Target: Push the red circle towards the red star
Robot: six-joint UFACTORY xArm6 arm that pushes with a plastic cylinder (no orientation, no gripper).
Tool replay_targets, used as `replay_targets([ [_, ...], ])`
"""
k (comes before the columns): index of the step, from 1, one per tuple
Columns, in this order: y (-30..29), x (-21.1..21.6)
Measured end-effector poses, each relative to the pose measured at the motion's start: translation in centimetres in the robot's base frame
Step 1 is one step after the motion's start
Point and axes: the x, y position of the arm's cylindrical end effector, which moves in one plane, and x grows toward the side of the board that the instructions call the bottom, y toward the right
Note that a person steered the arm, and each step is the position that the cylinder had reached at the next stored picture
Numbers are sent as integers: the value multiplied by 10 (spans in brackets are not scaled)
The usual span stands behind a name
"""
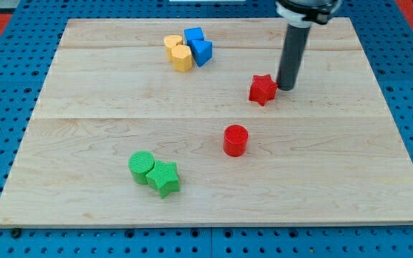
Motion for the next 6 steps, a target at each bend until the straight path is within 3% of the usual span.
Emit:
replay_targets([
  [1,40,14],
  [4,63,162],
  [5,18,197],
  [6,-72,200],
])
